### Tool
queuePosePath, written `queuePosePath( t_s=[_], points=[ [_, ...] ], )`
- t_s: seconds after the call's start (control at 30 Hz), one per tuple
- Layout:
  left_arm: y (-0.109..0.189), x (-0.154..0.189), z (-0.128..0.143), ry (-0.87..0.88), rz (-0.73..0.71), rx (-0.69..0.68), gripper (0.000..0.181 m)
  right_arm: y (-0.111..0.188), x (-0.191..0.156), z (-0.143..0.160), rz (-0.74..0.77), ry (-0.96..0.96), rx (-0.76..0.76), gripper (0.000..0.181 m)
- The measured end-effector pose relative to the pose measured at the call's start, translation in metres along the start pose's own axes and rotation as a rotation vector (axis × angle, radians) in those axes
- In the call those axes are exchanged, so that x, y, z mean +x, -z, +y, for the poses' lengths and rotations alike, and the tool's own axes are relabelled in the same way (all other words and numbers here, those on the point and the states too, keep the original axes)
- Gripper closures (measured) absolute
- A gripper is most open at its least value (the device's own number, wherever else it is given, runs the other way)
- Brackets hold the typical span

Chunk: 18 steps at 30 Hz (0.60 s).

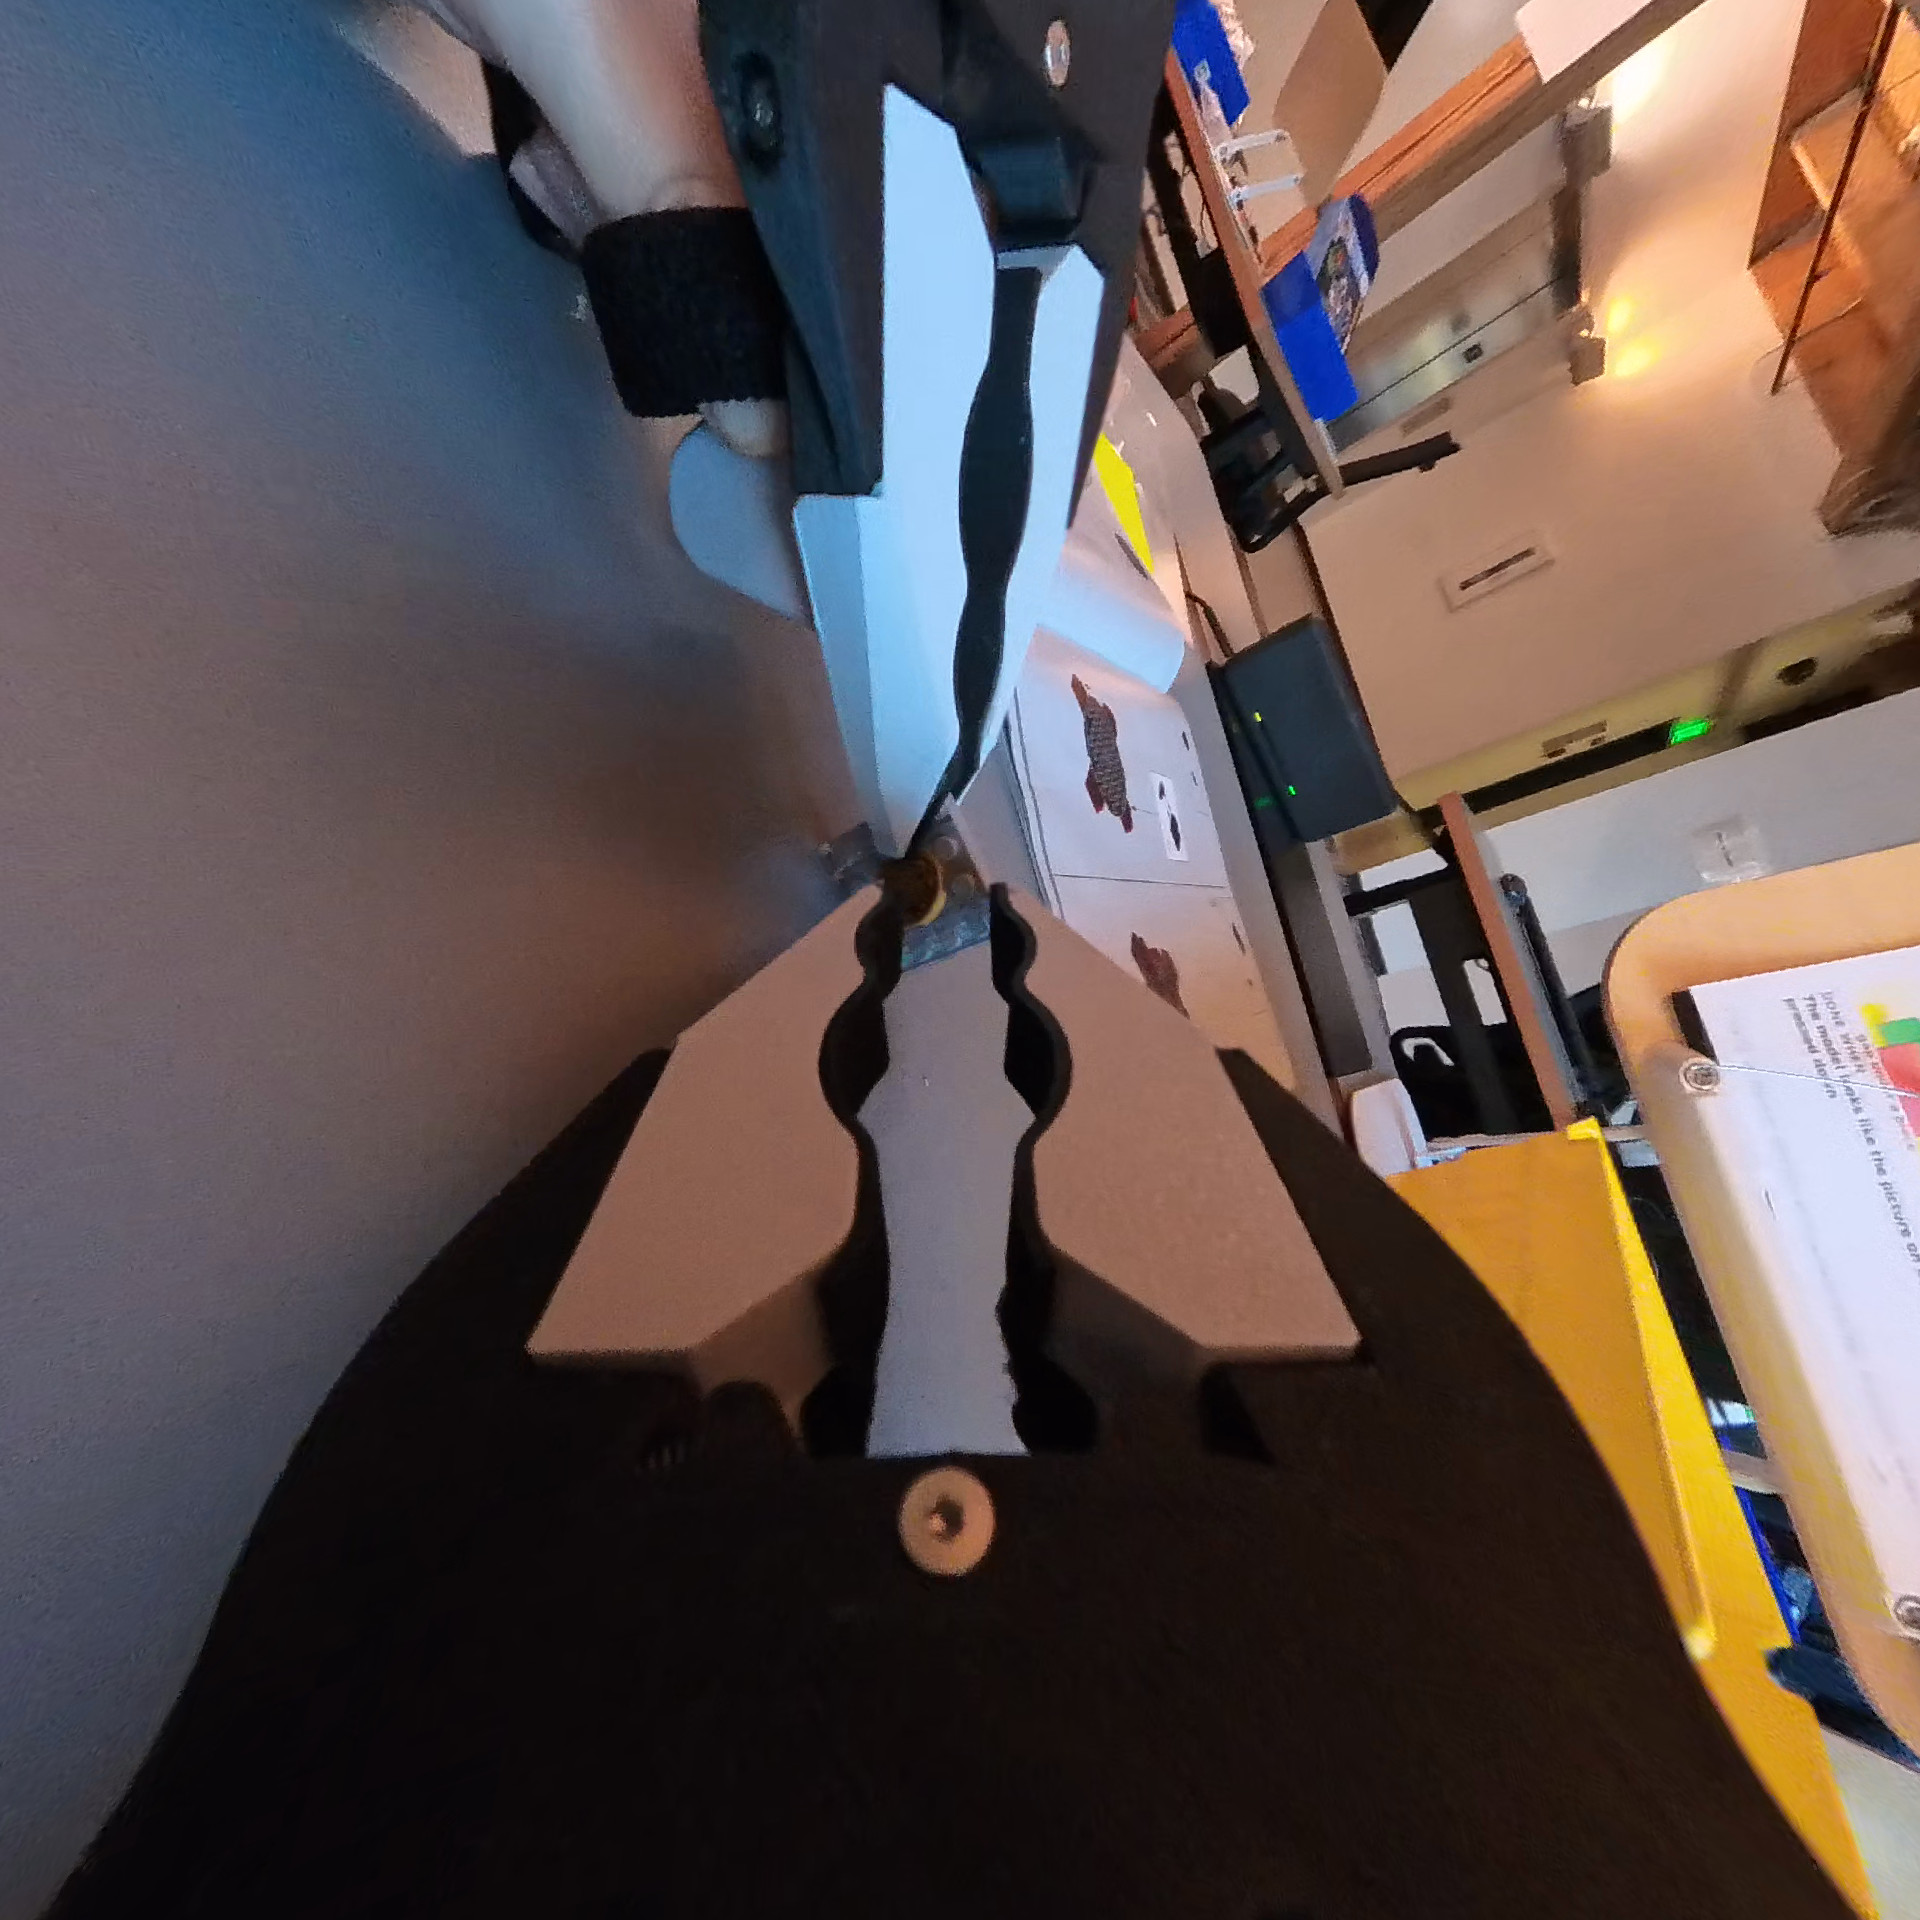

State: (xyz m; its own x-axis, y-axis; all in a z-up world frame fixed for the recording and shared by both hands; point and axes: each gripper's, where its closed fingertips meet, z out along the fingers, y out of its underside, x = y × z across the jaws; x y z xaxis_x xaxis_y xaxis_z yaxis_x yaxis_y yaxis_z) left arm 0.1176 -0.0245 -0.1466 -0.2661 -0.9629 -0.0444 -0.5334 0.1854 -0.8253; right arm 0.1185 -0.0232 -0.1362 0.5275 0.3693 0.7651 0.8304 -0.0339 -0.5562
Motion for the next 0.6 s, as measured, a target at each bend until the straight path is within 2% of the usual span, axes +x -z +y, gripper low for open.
queuePosePath(
  t_s=[0.07, 0.1, 0.13, 0.23, 0.4, 0.6],
  points=[
    [0.000, 0.000, 0.000, 0.015, 0.009, 0.001, 0.176, 0.001, 0.001, -0.001, 0.006, 0.007, 0.001, 0.169],
    [0.000, 0.000, 0.000, 0.026, 0.013, 0.002, 0.176, 0.003, 0.002, -0.005, 0.013, 0.027, 0.023, 0.180],
    [0.000, 0.000, 0.000, 0.035, 0.017, 0.003, 0.176, 0.005, 0.001, -0.010, 0.014, 0.035, 0.056, 0.181],
    [0.000, 0.000, 0.000, 0.050, 0.030, 0.005, 0.176, 0.002, 0.001, 0.000, -0.017, -0.028, 0.008, 0.179],
    [0.001, 0.000, 0.000, 0.063, 0.041, 0.006, 0.176, 0.003, 0.004, 0.004, -0.078, -0.168, 0.024, 0.178],
    [0.001, -0.001, 0.000, 0.081, 0.046, 0.007, 0.176, -0.002, -0.005, 0.006, -0.134, -0.133, 0.001, 0.173]
  ],
)
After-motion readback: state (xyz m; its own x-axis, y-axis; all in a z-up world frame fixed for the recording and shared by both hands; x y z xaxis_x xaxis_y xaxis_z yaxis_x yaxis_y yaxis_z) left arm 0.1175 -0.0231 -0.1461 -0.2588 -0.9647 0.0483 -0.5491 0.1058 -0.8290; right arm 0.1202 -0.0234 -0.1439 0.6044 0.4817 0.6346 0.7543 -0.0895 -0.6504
